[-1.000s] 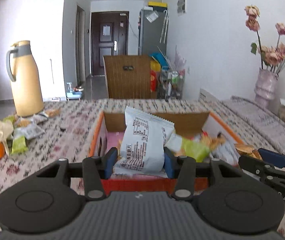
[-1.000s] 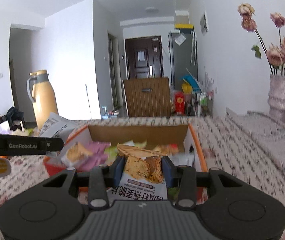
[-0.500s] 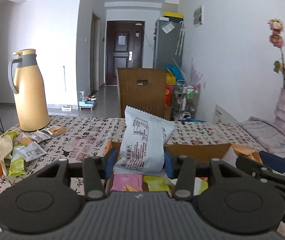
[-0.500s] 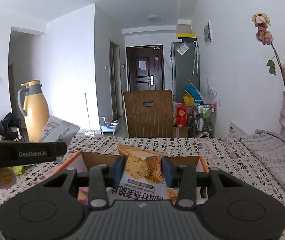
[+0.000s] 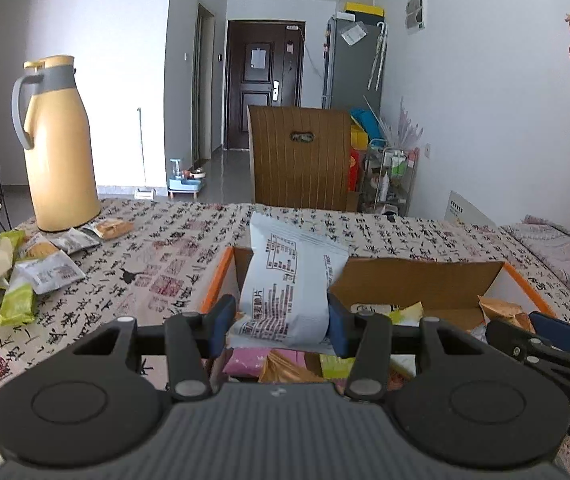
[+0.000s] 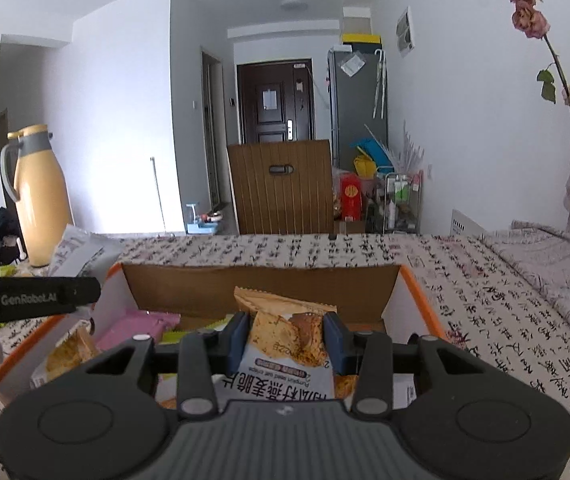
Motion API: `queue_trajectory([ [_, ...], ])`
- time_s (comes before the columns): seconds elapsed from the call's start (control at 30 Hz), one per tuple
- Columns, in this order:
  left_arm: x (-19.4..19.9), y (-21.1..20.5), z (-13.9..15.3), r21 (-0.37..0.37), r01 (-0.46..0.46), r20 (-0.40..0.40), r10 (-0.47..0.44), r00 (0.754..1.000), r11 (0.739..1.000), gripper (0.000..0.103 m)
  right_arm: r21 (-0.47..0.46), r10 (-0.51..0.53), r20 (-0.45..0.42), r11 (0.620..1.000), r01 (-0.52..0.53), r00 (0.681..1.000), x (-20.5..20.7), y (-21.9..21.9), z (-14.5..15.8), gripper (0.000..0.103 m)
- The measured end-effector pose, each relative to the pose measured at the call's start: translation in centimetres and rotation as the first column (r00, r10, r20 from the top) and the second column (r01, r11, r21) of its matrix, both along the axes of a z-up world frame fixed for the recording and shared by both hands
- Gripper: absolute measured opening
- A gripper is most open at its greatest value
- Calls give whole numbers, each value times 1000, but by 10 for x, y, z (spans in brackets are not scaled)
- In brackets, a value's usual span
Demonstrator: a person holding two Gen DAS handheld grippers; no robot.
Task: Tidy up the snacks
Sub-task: 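Carry both packets over the box and open both grippers to drop them, then withdraw both grippers from the box toward the remaining packets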
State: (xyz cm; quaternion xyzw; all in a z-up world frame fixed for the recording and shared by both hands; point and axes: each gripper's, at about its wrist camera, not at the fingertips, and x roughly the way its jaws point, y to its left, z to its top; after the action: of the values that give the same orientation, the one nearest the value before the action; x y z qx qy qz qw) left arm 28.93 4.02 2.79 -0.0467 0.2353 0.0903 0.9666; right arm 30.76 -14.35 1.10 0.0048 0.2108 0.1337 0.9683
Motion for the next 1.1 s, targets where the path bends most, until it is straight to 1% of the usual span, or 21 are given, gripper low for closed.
queue_trajectory([
  [0.03,0,0,-1,0,-2,-1,2,1000,1000,49,-2,1,-4,1000,-1,1000,0,0,-1,41],
  [0.1,-3,0,1,-3,-2,9,2,1000,1000,56,-3,2,-9,1000,-2,1000,0,0,-1,44],
  [0.13,-4,1,1,-5,-9,16,9,1000,1000,68,3,0,-10,1000,0,1000,-1,-1,-2,44],
  [0.17,-5,0,2,-1,-21,25,21,999,1000,78,9,-5,-11,1000,5,1000,0,-1,-1,45],
  [0.2,-7,1,3,6,-33,34,33,999,999,82,15,-6,-11,1000,6,1000,0,-2,-1,45],
  [0.27,-9,1,5,2,-43,44,43,998,999,98,29,-11,-17,1000,11,1000,0,-5,0,61],
  [0.3,-10,2,6,2,-49,50,49,998,999,102,35,-15,-16,999,15,1000,-1,-7,0,80],
  [0.33,-11,1,6,4,-56,57,56,997,998,103,41,-24,-9,999,24,1000,-2,-8,1,95],
  [0.4,-11,1,7,0,-57,56,57,997,998,103,49,-34,5,998,34,999,-3,-10,3,102],
  [0.53,-10,3,7,-9,-65,48,65,997,998,103,66,-37,6,997,36,999,-4,-14,5,103],
  [0.83,-12,5,9,-23,-68,53,69,996,997,103,54,-34,4,998,33,999,-6,-12,6,103],
  [1.0,-13,8,14,-44,-80,44,82,996,996,103,51,-36,16,998,35,999,-13,-13,14,103],
  [1.1,-16,8,19,-43,-75,38,77,996,996,103,52,-33,28,998,32,999,-19,-14,21,103],
])
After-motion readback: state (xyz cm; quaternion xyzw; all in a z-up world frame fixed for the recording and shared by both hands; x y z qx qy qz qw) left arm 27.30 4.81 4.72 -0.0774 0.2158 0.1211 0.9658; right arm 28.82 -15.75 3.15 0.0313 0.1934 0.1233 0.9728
